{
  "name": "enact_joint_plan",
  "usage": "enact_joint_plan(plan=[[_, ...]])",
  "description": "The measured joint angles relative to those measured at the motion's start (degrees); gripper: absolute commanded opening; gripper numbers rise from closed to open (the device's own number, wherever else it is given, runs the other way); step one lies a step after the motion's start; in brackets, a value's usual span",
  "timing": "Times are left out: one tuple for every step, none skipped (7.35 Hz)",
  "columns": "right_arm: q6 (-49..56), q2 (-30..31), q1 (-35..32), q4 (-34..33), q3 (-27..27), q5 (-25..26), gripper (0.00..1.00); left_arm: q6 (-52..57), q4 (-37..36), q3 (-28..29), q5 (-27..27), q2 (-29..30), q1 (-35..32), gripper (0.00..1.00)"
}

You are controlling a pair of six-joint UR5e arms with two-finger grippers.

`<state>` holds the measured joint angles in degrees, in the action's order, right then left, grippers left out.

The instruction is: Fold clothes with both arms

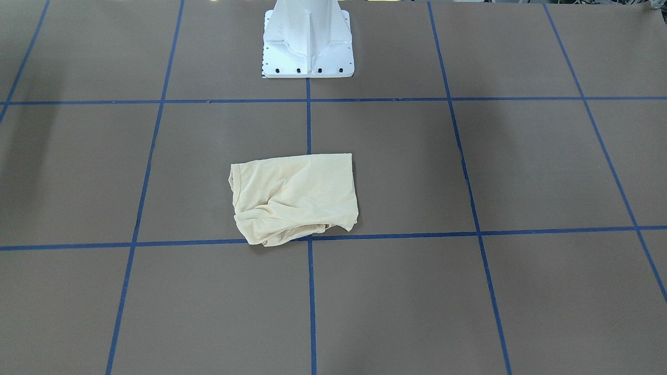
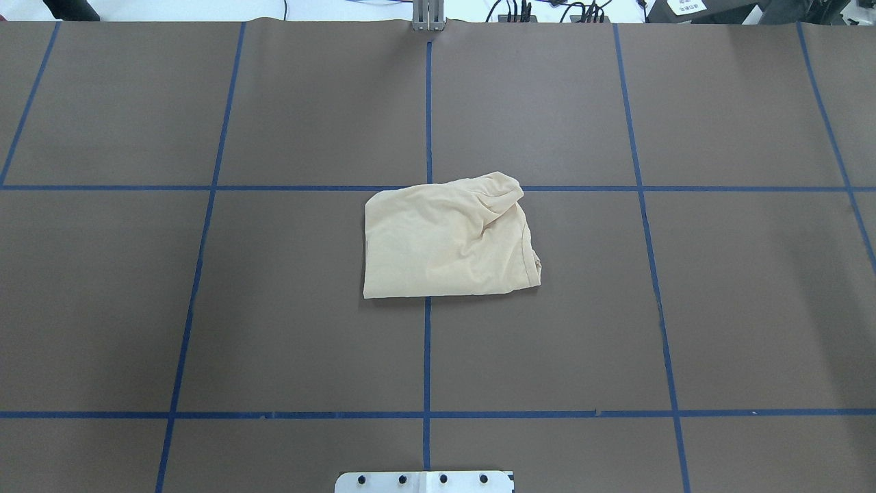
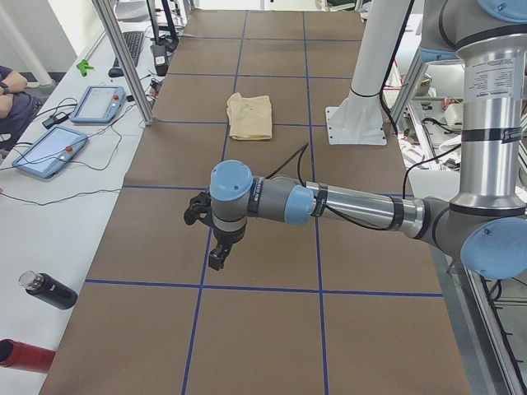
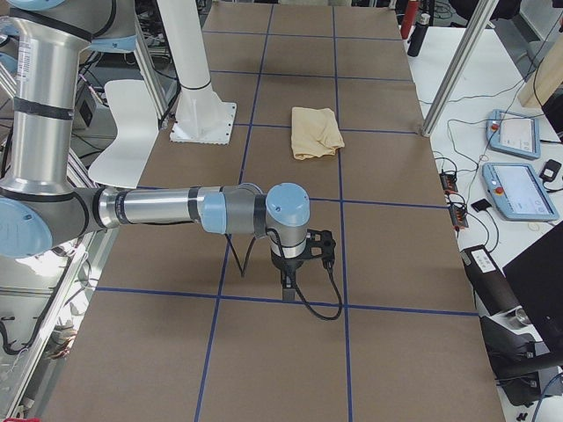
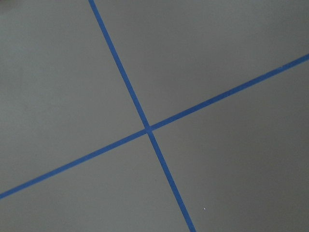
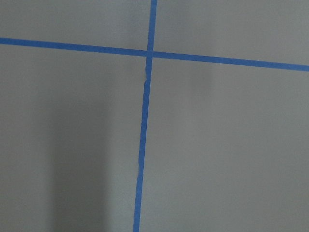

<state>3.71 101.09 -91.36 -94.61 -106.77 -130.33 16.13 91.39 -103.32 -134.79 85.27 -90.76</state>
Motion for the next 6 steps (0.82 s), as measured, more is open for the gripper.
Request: enact_joint_plan(plan=[[-0.3, 0.0, 0.0, 0.1, 0.0, 0.0, 1.00, 0.0, 0.2, 0.2, -0.3, -0.3, 0.0, 1.00], [-0.4, 0.1, 0.0, 0.1, 0.0, 0.0, 1.00, 0.0, 0.3, 0.6, -0.3, -0.5, 0.0, 1.00], [-0.5, 0.2, 0.0, 0.1, 0.0, 0.0, 1.00, -0.2, 0.4, 0.9, -0.2, -0.6, 0.0, 1.00], [-0.5, 0.3, 0.0, 0.1, 0.0, 0.0, 1.00, -1.3, 0.4, 1.0, -0.3, -0.8, 0.1, 1.00], [-0.6, 0.3, 0.1, 0.1, 0.0, 0.0, 1.00, -2.4, 0.2, 1.2, -0.3, -0.9, 0.1, 1.00], [-0.6, 0.3, 0.1, 0.2, 0.0, 0.0, 1.00, -2.9, -0.1, 1.8, -0.3, -1.0, 0.1, 1.00]])
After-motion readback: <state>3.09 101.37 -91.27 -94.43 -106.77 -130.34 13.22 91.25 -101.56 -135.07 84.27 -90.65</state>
